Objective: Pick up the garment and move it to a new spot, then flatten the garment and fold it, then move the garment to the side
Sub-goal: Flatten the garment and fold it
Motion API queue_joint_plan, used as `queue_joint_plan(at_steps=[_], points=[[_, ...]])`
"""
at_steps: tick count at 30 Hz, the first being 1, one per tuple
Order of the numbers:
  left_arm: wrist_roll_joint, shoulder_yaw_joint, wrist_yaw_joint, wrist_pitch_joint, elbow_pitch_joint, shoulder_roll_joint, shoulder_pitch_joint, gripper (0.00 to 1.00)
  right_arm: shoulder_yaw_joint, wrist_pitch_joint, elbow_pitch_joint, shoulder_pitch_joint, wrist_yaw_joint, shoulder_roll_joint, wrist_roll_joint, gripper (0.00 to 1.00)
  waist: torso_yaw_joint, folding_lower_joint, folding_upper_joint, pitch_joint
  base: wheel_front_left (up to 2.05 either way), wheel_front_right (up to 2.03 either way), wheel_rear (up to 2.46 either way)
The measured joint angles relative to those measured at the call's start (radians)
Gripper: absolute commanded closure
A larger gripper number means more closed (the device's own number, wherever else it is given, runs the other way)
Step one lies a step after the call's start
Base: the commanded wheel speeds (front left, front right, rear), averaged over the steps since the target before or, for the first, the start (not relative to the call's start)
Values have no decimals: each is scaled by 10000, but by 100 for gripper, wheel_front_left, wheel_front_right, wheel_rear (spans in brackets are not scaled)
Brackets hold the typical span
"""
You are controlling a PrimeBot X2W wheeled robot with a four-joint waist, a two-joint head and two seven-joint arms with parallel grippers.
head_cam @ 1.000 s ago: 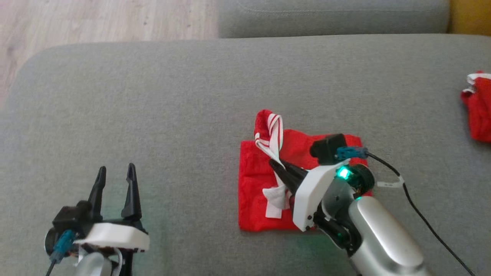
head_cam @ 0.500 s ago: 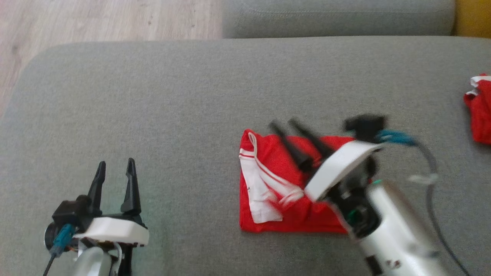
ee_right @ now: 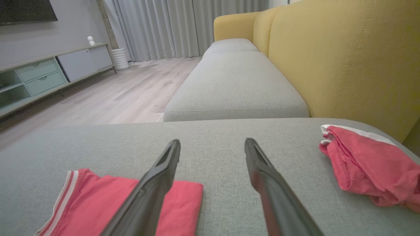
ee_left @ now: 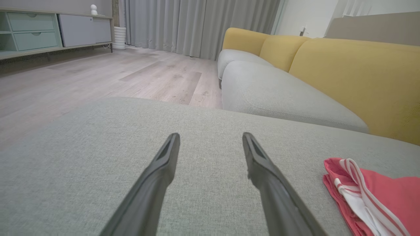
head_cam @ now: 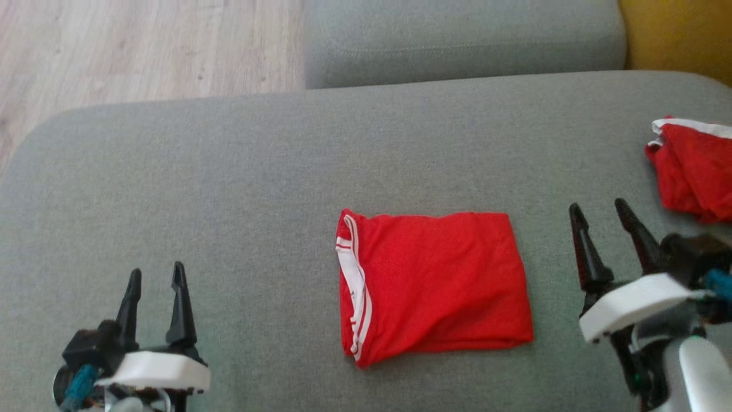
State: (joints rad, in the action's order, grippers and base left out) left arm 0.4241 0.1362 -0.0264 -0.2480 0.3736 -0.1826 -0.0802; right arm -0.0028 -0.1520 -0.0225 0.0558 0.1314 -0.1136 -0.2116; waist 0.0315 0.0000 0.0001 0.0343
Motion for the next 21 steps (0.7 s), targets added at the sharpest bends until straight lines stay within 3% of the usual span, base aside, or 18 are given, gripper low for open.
queue_joint_plan(at_steps=[7,21], points=[[-15,-86,90,-12,-276,6,650,0,397,832,-504,-680,0,-138,-21,0,-247,0,0,-447,0,0,0],[-205,-63,90,-12,-399,25,894,0,416,828,-736,-757,0,-146,-73,0,-243,0,0,-625,0,0,0]])
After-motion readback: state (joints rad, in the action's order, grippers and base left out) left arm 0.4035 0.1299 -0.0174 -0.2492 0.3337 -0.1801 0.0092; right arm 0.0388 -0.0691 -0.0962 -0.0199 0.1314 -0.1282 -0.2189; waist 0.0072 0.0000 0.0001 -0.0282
